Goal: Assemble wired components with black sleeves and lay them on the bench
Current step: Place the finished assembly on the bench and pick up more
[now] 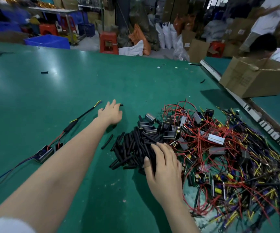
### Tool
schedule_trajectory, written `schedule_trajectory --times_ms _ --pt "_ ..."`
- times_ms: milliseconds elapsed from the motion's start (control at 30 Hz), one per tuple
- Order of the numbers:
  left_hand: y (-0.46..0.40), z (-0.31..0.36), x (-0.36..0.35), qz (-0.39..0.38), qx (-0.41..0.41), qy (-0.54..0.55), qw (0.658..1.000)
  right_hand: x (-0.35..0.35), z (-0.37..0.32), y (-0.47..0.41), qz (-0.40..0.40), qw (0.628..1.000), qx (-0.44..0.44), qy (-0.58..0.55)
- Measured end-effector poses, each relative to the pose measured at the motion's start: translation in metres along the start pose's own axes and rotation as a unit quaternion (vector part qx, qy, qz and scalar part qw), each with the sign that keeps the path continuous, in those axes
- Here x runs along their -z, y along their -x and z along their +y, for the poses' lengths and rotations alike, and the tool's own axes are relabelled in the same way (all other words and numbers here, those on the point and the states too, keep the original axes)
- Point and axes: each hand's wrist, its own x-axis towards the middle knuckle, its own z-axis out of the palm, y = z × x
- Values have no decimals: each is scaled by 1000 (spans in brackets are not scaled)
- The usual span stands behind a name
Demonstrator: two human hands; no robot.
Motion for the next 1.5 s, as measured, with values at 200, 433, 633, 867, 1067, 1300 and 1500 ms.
schedule_trajectory --times_ms 200,433,633,867,1067,1300,1500 --pt "-16 -15 -8 92 -13 20 995 -3 4 -1 -29 998 -49 -40" --pt "41 -3 -26 155 -91 188 966 -1 4 0 -43 995 -71 -62" --pt "107 24 -36 113 -145 248 951 1 5 -2 -21 990 -84 -114" --pt "146 59 -57 161 -67 270 947 0 5 -1 24 986 -88 -137" --pt "176 87 -59 151 -21 441 885 5 3 1 70 987 -65 -127" --pt "202 74 -36 89 -53 446 889 10 6 1 77 984 -63 -147" --pt "233 57 -37 136 80 411 898 17 4 -18 23 990 -37 -131"
